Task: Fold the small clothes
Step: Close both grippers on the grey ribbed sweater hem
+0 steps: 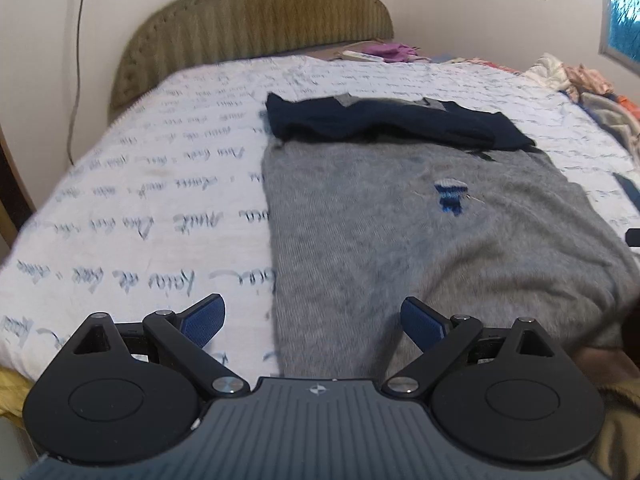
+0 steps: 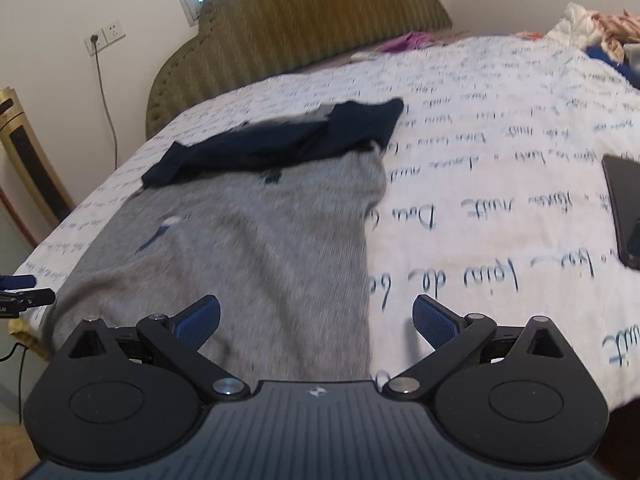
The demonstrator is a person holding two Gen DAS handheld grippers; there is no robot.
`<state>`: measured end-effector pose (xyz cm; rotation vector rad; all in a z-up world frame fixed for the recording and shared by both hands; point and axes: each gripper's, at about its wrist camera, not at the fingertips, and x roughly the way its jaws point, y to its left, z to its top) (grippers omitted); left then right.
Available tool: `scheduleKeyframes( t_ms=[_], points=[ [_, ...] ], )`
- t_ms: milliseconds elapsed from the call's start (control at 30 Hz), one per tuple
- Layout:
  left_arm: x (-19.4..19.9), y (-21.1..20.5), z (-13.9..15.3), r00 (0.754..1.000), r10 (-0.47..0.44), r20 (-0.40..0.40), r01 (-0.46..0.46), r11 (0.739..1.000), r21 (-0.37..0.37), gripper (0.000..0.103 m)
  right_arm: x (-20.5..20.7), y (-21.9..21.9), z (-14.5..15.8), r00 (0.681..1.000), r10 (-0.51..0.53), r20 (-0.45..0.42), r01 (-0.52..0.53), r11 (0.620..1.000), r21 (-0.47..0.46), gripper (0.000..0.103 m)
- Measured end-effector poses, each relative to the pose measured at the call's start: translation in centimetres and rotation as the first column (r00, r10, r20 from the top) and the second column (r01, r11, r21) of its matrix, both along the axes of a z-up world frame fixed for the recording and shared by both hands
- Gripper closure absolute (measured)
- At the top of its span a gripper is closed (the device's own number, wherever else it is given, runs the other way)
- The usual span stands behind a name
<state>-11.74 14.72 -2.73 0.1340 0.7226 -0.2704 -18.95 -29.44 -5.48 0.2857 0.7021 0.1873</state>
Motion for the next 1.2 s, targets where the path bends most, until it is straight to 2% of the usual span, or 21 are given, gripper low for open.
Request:
scheduleKeyframes(
  t_ms=[200, 367, 500, 567, 667, 733, 767, 800, 833, 867, 933, 1000, 1033, 1200],
  points=[
    [0.6, 1.2, -2.2, 0.995, -0.042, -0.093, 0.032, 0.994, -0.109, 0.010, -0.4, -0.8, -0.7, 0.997, -0.003, -0.073, 0.007, 0.998, 0.057, 0.000],
    [0.6, 1.0, -2.8, 0.993, -0.067, -0.100, 0.055, 0.991, -0.126, 0.008, -0.9, -0.9, -1.3, 0.995, 0.009, -0.101, 0.001, 0.995, 0.098, 0.000],
    [0.6, -0.4, -2.8, 0.984, -0.121, -0.131, 0.104, 0.986, -0.132, 0.011, -0.8, 1.0, -1.3, 0.991, 0.084, -0.108, -0.071, 0.990, 0.119, 0.000],
    [0.5, -1.2, -2.7, 0.980, -0.135, -0.144, 0.116, 0.985, -0.131, 0.017, -0.6, 2.5, -1.3, 0.986, 0.120, -0.114, -0.108, 0.989, 0.100, 0.000],
    [0.5, -2.5, -2.3, 0.979, -0.140, -0.151, 0.120, 0.984, -0.132, 0.030, -0.4, 4.4, -1.0, 0.980, 0.166, -0.108, -0.157, 0.984, 0.084, 0.000],
    [0.5, -3.1, -2.1, 0.979, -0.132, -0.153, 0.114, 0.986, -0.122, 0.055, -0.2, 5.4, -0.8, 0.975, 0.202, -0.093, -0.194, 0.977, 0.092, 0.002],
    [0.7, -3.3, -2.0, 0.979, -0.123, -0.160, 0.105, 0.988, -0.116, 0.062, -0.1, 6.0, -0.8, 0.972, 0.218, -0.086, -0.212, 0.975, 0.071, 0.005],
    [0.9, -3.4, -1.9, 0.979, -0.110, -0.169, 0.092, 0.990, -0.111, 0.076, -0.1, 6.6, -0.9, 0.972, 0.219, -0.084, -0.217, 0.976, 0.035, 0.016],
    [1.0, -3.3, -1.8, 0.979, -0.101, -0.177, 0.081, 0.990, -0.112, 0.088, 0.0, 7.0, -0.9, 0.974, 0.208, -0.084, -0.210, 0.978, -0.007, 0.034],
    [1.2, -3.1, -1.7, 0.977, -0.098, -0.187, 0.075, 0.989, -0.126, 0.090, 0.0, 7.2, -1.0, 0.977, 0.197, -0.083, -0.201, 0.979, -0.044, 0.042],
    [1.2, -2.8, -1.3, 0.975, -0.094, -0.199, 0.065, 0.987, -0.150, 0.092, 0.1, 6.6, -1.0, 0.981, 0.175, -0.081, -0.180, 0.982, -0.052, 0.070],
    [1.0, -2.9, -0.7, 0.976, -0.100, -0.192, 0.070, 0.985, -0.158, 0.093, 0.1, 5.6, -0.8, 0.984, 0.158, -0.081, -0.160, 0.987, -0.026, 0.084],
    [0.9, -3.0, -0.3, 0.977, -0.105, -0.188, 0.074, 0.984, -0.164, 0.093, 0.0, 5.2, -0.7, 0.985, 0.155, -0.080, -0.157, 0.987, -0.021, 0.089],
    [0.2, -3.8, 3.2, 0.981, -0.161, -0.111, 0.135, 0.968, -0.212, 0.093, 0.0, 4.3, 1.0, 0.984, 0.174, -0.029, -0.173, 0.984, 0.046, 0.091]
  ],
)
